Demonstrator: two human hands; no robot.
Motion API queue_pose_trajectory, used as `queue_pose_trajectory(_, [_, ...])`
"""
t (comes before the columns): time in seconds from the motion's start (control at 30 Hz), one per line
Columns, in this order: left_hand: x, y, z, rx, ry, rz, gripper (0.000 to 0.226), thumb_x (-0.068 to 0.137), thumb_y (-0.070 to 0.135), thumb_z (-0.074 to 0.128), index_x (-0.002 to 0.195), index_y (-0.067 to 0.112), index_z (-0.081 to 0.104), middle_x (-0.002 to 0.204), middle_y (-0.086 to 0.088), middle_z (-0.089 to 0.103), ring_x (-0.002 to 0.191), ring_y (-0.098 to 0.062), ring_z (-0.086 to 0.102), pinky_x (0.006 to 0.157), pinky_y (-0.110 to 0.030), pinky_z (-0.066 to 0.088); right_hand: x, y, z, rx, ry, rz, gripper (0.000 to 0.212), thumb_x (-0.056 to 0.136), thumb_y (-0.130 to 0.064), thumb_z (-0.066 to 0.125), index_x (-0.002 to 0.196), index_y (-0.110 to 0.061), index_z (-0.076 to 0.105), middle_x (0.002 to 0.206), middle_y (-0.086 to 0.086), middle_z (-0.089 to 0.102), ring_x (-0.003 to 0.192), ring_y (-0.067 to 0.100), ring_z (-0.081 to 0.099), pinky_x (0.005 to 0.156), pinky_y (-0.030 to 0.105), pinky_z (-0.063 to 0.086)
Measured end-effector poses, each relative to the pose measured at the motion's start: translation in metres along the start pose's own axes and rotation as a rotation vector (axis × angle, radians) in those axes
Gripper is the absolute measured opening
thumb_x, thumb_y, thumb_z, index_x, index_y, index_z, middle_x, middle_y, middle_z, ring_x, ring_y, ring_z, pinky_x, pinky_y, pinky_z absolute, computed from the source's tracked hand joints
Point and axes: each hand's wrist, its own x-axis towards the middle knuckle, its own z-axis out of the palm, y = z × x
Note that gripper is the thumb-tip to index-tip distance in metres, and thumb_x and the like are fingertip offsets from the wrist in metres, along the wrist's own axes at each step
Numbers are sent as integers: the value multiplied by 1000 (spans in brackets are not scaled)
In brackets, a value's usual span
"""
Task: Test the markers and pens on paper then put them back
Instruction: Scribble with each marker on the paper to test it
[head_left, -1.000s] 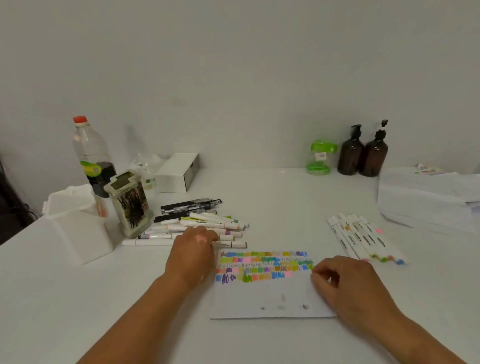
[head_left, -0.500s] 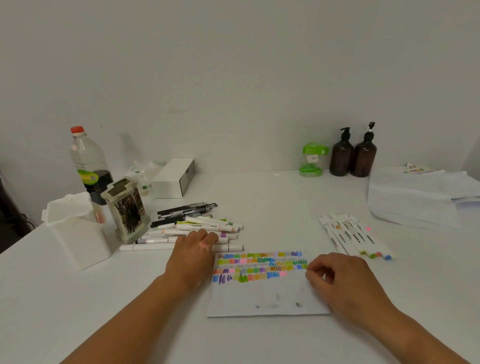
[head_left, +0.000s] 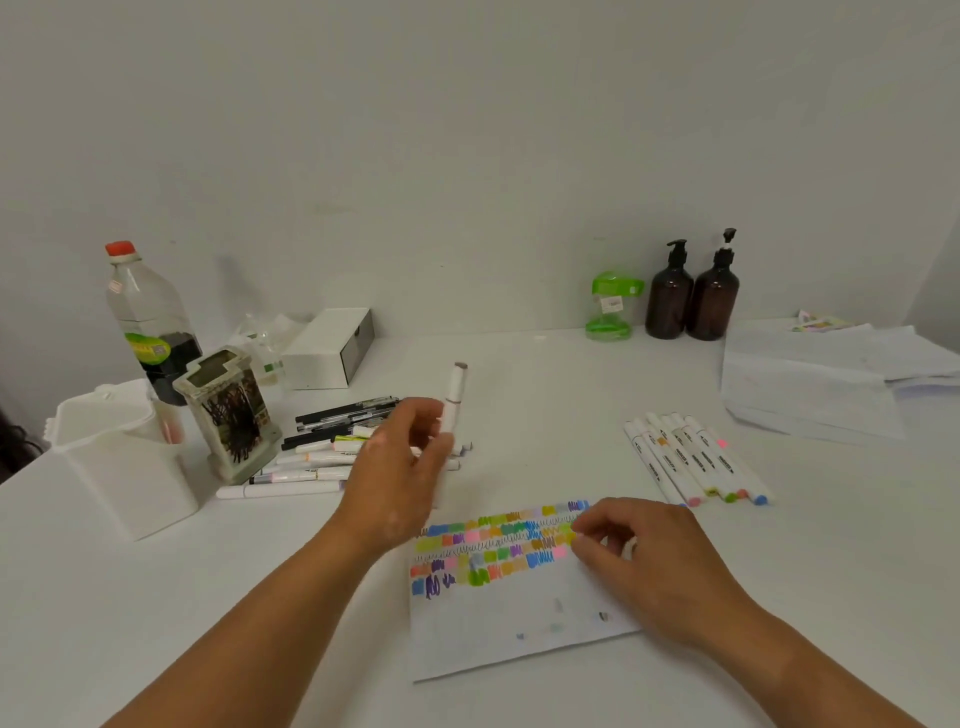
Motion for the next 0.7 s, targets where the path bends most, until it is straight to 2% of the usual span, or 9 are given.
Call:
queue_pose_trajectory(0.07, [-12, 22, 12, -404, -144, -129, 17, 98, 16, 59, 111, 26, 62, 97, 6, 71, 89, -12, 69, 68, -23, 57, 3, -4, 1, 145, -24, 3, 13, 86, -37, 77, 99, -39, 72, 89, -25, 72, 87, -3, 66, 70, 10, 47])
queue_pose_trajectory(0.17, [-29, 34, 33, -783, -279, -252, 17, 96, 3, 58, 111, 10, 63, 104, -8, 72, 98, -23, 71, 79, -30, 57, 5, -9, 0, 383, -177, 82, 24, 95, -43, 68, 118, -44, 62, 99, -10, 77, 92, 8, 71, 72, 20, 54])
queue_pose_trajectory(0.27, [-35, 26, 49, -878, -353, -285, 16, 94, -1, 61, 108, 6, 64, 108, -18, 70, 101, -29, 70, 83, -35, 53, 4, -5, -5, 501, -192, 75, 15, 100, -27, 64, 112, -36, 69, 88, 2, 78, 76, 16, 72, 63, 26, 56])
queue_pose_trajectory(0.33, [-34, 18, 51, -910, -354, -299, 17, 91, -5, 63, 104, 6, 65, 104, -20, 70, 98, -30, 70, 83, -35, 54, 2, 3, -12, 478, -129, 84, 19, 98, -19, 66, 99, -36, 75, 81, 2, 75, 70, 14, 69, 60, 26, 55])
queue_pose_trajectory(0.4, [-32, 12, 48, -915, -346, -300, 20, 88, -6, 65, 101, 8, 67, 99, -20, 71, 94, -31, 70, 84, -35, 56, 1, 11, -20, 462, -105, 101, 26, 96, -16, 68, 96, -40, 77, 80, 0, 75, 69, 12, 68, 61, 25, 54])
queue_pose_trajectory(0.47, [-31, 11, 46, -730, -348, -226, 21, 87, 0, 70, 96, 19, 71, 99, -7, 74, 92, -27, 72, 84, -34, 58, 1, 17, -26, 473, -100, 104, 31, 92, -12, 72, 97, -42, 78, 82, -1, 76, 70, 11, 69, 62, 24, 54])
queue_pose_trajectory(0.57, [-33, 12, 46, -75, -357, 110, 20, 93, 23, 68, 110, 33, 71, 104, 13, 72, 92, -7, 67, 83, -17, 53, 2, 19, -30, 521, -83, 111, 35, 89, -8, 75, 97, -41, 79, 83, 0, 77, 71, 12, 70, 64, 25, 56])
queue_pose_trajectory(0.63, [-35, 16, 52, 155, -422, 269, 30, 100, 31, 56, 130, 28, 63, 112, 12, 68, 95, -4, 61, 82, -8, 43, 4, 19, -30, 562, -80, 100, 30, 86, -10, 78, 97, -37, 80, 84, 1, 77, 73, 14, 71, 65, 25, 55])
queue_pose_trajectory(0.7, [-36, 20, 56, 218, -499, 306, 32, 105, 35, 44, 133, 27, 59, 104, 9, 63, 90, -9, 57, 77, -13, 41, 4, 16, -29, 629, -78, 82, 20, 79, -23, 82, 96, -31, 80, 81, 1, 75, 72, 16, 70, 65, 25, 54])
